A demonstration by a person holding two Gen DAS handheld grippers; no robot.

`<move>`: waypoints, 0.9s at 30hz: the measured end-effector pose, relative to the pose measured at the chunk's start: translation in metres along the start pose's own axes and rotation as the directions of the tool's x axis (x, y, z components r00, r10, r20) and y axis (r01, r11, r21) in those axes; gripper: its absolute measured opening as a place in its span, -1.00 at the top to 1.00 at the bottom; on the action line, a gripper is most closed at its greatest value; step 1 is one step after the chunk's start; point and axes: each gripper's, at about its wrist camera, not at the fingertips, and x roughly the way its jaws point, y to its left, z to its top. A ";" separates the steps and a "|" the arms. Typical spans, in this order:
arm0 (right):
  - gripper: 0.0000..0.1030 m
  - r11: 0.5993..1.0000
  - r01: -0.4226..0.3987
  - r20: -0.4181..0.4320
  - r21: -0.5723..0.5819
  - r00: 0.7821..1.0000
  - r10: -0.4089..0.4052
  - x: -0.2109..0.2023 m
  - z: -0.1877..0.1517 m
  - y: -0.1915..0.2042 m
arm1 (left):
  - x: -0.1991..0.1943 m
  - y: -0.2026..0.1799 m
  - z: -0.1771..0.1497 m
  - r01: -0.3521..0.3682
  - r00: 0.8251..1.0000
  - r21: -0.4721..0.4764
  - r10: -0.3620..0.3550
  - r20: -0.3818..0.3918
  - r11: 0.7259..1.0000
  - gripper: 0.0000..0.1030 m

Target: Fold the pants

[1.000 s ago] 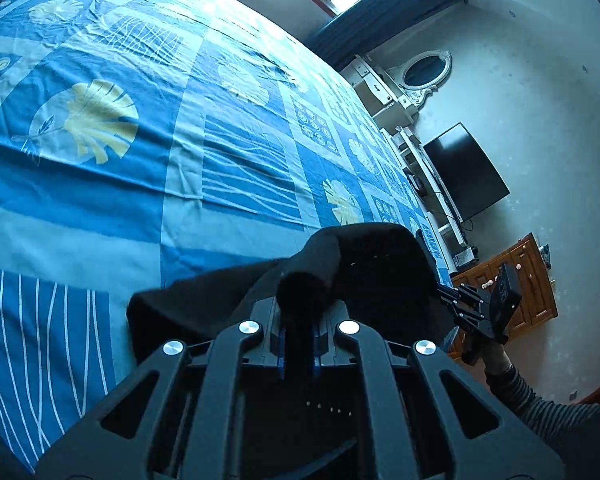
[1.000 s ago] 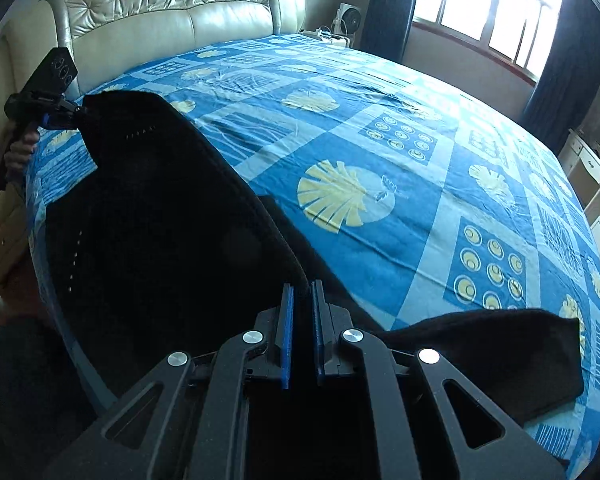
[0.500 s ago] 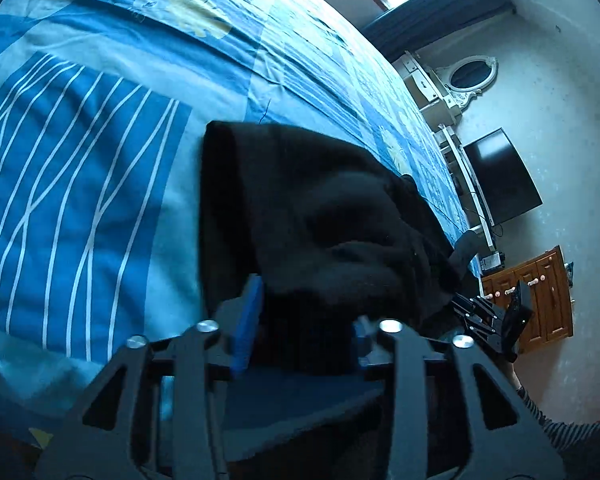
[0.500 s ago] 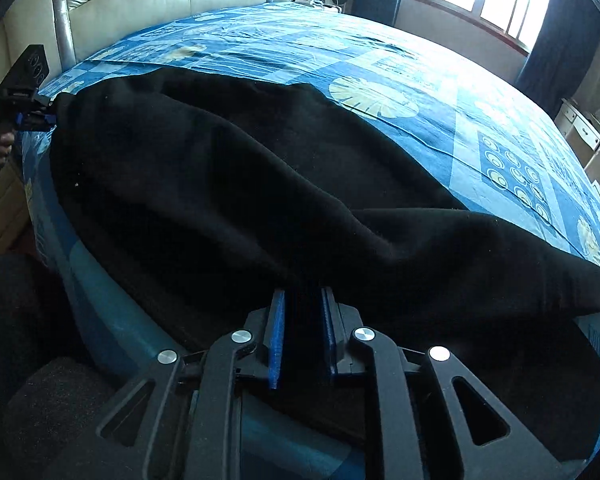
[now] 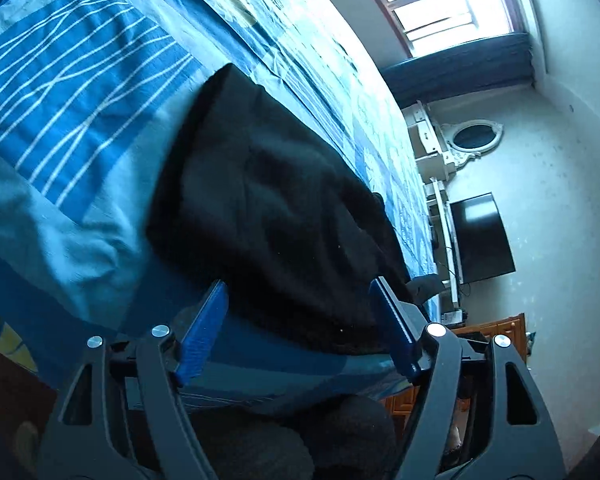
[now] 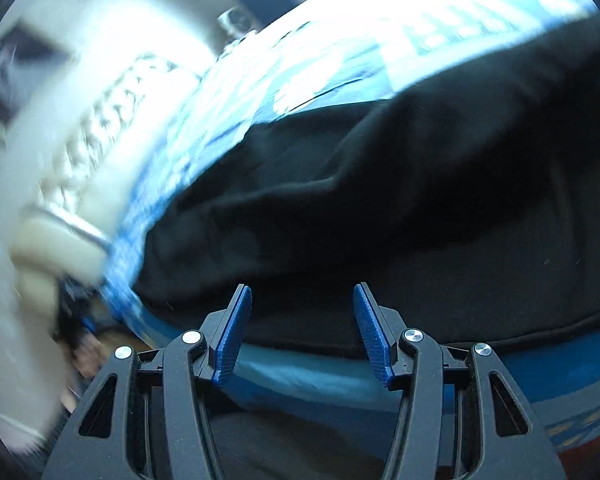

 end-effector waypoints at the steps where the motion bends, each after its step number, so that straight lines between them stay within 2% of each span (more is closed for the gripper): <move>1: -0.04 0.999 -0.015 0.005 0.028 1.000 0.015 0.000 0.000 -0.003 | 0.003 -0.002 0.000 -0.009 1.000 -0.001 0.009 0.008 1.000 -0.40; 7: -0.10 0.994 -0.050 0.007 0.095 0.999 0.050 0.007 0.003 -0.004 | 0.018 -0.003 -0.004 -0.075 0.997 -0.054 0.076 0.030 0.996 -0.40; 13: -0.10 0.989 -0.064 0.022 0.135 0.998 0.062 0.012 0.007 -0.006 | 0.017 0.000 0.001 -0.120 0.990 -0.084 0.125 0.065 0.989 -0.39; 15: -0.11 0.983 -0.069 0.034 0.170 0.997 0.064 0.018 0.009 -0.006 | 0.021 0.000 0.004 -0.141 0.987 -0.108 0.148 0.063 0.984 -0.18; 19: -0.10 0.978 -0.060 0.055 0.198 0.997 0.050 0.025 0.013 -0.004 | 0.029 0.004 0.005 -0.199 0.977 -0.141 0.207 0.046 0.970 0.57; 20: 0.03 0.981 -0.040 0.054 0.188 0.998 0.031 0.025 0.014 -0.003 | 0.031 0.007 0.004 -0.211 0.975 -0.149 0.219 0.039 0.966 0.69; 21: 0.37 0.985 -0.023 0.045 0.172 0.999 0.015 0.027 0.015 0.000 | 0.032 0.007 0.004 -0.219 0.973 -0.153 0.227 0.038 0.964 0.75; 22: 0.58 0.986 -0.027 0.037 0.167 0.999 0.021 0.027 0.017 0.001 | 0.031 0.008 0.004 -0.223 0.972 -0.155 0.231 0.040 0.963 0.80; 23: 0.87 0.984 -0.041 0.039 0.172 0.999 0.035 0.024 0.017 -0.001 | 0.029 0.007 0.004 -0.227 0.971 -0.154 0.236 0.042 0.962 0.82; 27: 0.93 0.987 -0.085 0.081 0.138 0.994 0.074 -0.001 0.012 0.016 | 0.015 -0.001 0.006 -0.257 0.961 -0.121 0.267 0.070 0.959 0.83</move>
